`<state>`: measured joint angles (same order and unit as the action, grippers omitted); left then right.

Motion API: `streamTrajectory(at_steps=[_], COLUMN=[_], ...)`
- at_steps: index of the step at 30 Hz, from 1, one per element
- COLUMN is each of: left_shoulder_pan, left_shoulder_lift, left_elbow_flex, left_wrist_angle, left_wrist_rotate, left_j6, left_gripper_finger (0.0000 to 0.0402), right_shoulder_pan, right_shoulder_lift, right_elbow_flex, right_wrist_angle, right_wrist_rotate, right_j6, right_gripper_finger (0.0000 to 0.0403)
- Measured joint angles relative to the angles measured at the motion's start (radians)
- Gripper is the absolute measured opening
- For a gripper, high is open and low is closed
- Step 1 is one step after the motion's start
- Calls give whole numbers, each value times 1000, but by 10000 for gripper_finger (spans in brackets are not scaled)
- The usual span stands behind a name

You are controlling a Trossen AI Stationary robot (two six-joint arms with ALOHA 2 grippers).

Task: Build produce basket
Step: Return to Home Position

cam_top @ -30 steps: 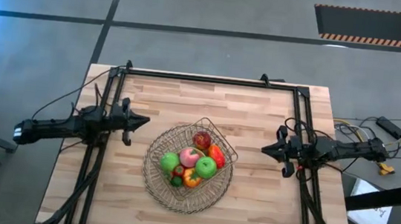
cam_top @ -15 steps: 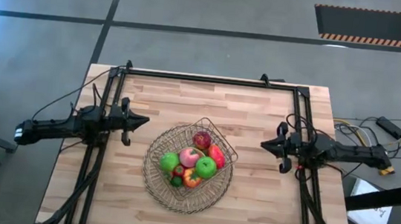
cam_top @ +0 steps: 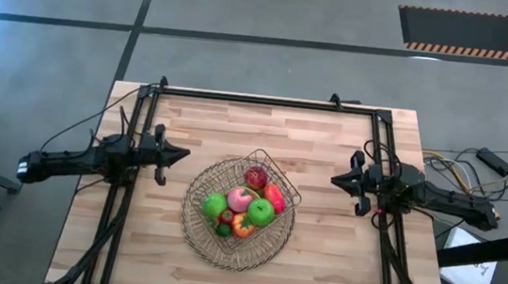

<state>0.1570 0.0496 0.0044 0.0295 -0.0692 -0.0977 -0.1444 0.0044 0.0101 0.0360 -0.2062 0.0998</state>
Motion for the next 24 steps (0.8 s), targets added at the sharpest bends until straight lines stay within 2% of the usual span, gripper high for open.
streamTrajectory(at_steps=[8,24], left_shoulder_pan=[0,0], left_shoulder_lift=[28,87], left_elbow_flex=[0,0], left_wrist_angle=[4,11], left_wrist_rotate=[-1,-3], left_j6=[1,1], left_gripper_finger=[0,0], right_shoulder_pan=[0,0], right_shoulder_lift=[21,24], right_elbow_flex=[0,0], right_wrist_angle=[3,4], right_wrist_rotate=[-2,-3], right_j6=[-101,-74], right_gripper_finger=[27,27])
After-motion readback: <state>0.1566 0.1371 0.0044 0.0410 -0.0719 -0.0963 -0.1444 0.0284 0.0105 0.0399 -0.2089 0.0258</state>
